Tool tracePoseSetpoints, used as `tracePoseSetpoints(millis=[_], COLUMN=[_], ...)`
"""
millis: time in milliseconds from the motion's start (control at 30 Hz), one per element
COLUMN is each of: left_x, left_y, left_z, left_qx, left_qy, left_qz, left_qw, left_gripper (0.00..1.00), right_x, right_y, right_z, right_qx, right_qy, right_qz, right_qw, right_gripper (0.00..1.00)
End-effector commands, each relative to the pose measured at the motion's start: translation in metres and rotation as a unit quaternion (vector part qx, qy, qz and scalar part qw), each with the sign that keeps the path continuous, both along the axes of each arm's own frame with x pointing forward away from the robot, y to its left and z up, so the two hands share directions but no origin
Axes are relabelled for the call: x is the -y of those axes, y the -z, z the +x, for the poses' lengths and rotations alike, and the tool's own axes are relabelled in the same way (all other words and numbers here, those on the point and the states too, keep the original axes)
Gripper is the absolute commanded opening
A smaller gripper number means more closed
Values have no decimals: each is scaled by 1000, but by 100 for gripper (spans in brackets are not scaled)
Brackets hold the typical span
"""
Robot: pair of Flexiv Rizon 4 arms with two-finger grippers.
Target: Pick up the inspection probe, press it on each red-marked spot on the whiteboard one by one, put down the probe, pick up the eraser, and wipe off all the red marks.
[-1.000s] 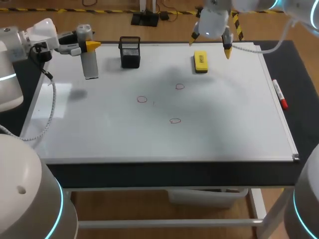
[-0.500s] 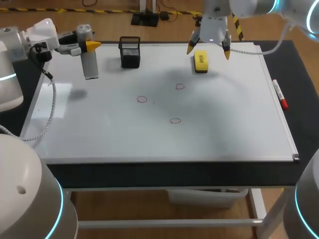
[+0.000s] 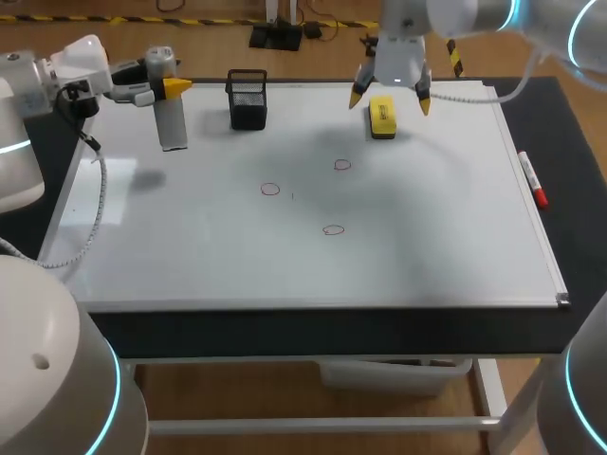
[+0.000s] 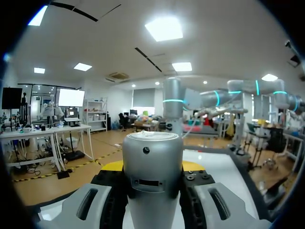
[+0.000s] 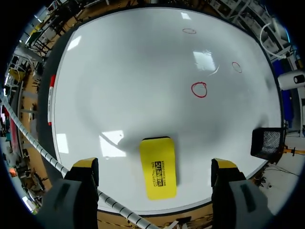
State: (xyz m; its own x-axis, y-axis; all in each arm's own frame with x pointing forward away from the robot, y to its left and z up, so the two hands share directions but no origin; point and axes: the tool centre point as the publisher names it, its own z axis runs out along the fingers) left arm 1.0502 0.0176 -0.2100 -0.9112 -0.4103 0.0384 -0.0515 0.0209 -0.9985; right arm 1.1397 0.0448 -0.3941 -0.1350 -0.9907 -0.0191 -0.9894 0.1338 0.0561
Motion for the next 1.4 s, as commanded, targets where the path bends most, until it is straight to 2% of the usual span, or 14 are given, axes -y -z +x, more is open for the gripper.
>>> tracePoseSetpoints(millis=[33, 467, 967, 1033, 1067, 1100, 1167, 1400], left_x=[1, 1, 1, 1, 1, 1, 1, 1], left_y=[0, 0, 0, 0, 0, 0, 0, 0], left_z=[0, 0, 0, 0, 0, 0, 0, 0], left_qx=[1, 1, 1, 1, 1, 1, 1, 1], left_qy=[-2, -2, -2, -2, -2, -2, -2, -2], left_qz=[0, 0, 0, 0, 0, 0, 0, 0], left_qw=[1000, 1000, 1000, 1000, 1000, 1000, 1000, 1000], left_gripper=[0, 0, 0, 0, 0, 0, 0, 0], right_x=[-2, -4, -3, -3, -3, -3, -3, -3], right_y=[8, 18, 33, 34, 34, 35, 35, 2], right_z=[11, 22, 25, 25, 25, 25, 25, 15], right_qx=[-10, -15, -32, -34, -34, -35, -32, 22], right_qy=[-4, -14, -17, -16, -17, -15, -13, -11], right_qz=[-4, -4, -13, -14, -14, -16, -18, -12], right_qw=[1000, 1000, 999, 999, 999, 999, 999, 1000], right_gripper=[100, 100, 100, 84, 49, 40, 0, 0])
